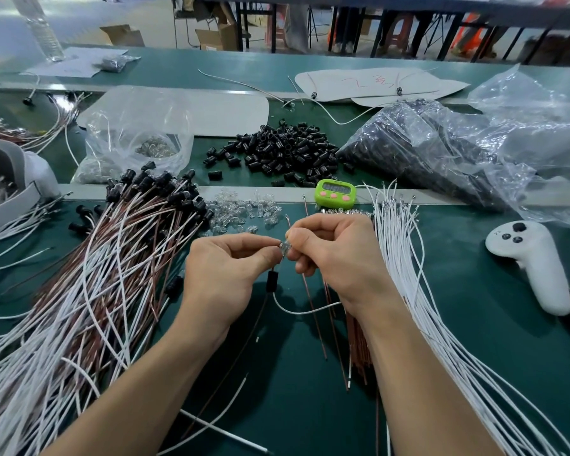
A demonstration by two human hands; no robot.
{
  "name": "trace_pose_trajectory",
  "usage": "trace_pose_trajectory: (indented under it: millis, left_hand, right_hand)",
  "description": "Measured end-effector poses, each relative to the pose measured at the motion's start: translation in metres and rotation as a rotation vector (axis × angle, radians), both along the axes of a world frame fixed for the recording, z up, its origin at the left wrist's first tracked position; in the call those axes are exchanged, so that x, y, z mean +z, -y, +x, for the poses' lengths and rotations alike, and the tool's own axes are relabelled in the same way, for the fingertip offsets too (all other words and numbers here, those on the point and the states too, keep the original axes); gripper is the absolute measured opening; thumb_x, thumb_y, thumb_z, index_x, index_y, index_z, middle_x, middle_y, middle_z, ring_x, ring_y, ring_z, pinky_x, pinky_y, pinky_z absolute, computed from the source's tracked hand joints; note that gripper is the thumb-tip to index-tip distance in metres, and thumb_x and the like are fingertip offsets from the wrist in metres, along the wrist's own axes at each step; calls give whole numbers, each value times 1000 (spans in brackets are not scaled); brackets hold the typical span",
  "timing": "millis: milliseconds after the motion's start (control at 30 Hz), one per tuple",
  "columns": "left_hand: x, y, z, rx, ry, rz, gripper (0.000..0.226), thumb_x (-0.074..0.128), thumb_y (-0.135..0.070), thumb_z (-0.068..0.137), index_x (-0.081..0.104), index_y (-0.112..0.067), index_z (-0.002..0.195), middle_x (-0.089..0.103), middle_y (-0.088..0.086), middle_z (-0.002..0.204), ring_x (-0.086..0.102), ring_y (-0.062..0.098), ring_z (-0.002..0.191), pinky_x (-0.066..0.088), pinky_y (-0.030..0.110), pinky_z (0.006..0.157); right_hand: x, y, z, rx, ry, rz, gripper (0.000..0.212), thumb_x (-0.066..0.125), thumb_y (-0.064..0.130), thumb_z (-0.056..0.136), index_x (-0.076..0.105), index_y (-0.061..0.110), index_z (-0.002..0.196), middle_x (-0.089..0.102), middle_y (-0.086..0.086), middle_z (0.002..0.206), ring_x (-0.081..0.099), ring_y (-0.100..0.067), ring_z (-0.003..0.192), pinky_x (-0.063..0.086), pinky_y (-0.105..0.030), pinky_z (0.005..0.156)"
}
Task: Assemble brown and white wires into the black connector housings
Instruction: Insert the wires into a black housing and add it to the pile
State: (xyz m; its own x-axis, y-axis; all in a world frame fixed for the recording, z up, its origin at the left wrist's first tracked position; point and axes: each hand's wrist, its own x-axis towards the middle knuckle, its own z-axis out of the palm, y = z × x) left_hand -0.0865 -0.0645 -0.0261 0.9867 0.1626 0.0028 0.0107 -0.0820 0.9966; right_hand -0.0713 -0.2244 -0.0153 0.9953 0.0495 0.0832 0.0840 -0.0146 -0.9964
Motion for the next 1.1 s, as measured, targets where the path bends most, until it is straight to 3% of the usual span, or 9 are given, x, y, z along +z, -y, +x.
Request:
trace_pose_trajectory:
  millis: [100,333,567,700,800,1100]
  left_hand:
    - [0,0,0,24,-19,4,15,88,-9,74,83,-22,78,79,0,75,77,17,78,59,27,81]
    - [3,2,0,3,-68,-102,11,86,-4,75,82,-13,80,79,6,77,74,12,75,53,12,69]
    - [4,1,-1,-29,-10,-46,21,86,-5,75,83,-26,78,79,1,76,76,13,75,55,16,71]
    - [2,0,-1,7,23,74,24,87,-9,75,83,-33,78,78,-4,73,77,15,74,62,31,77]
    - [3,0,-4,24,51,146,25,88,-14,75,82,-38,80,77,-9,71,76,12,71,63,34,76]
    - [2,1,-9,27,82,199,27,86,-10,75,81,-36,73,75,-13,67,73,4,64,55,14,61]
  right_hand:
    - [0,0,0,-1,8,-3,18,72,5,86,78,16,73,72,-10,62,61,-17,46,48,-24,46]
    - [-1,0,1,-41,4,45,10,73,10,82,77,12,74,71,-10,61,61,-17,45,47,-24,45]
    - [-1,-2,1,-36,18,-7,11,73,13,80,80,19,73,72,-10,61,63,-19,46,47,-24,46]
    - [-1,-2,0,-36,24,-31,12,72,12,80,79,19,73,72,-9,61,65,-18,46,48,-24,45]
    - [-1,-4,-1,-54,44,-77,11,71,13,81,78,18,74,72,-8,61,67,-19,47,48,-23,46]
    - [-3,-6,-4,-72,75,-150,17,71,5,85,77,15,72,71,-7,59,69,-21,47,49,-23,46]
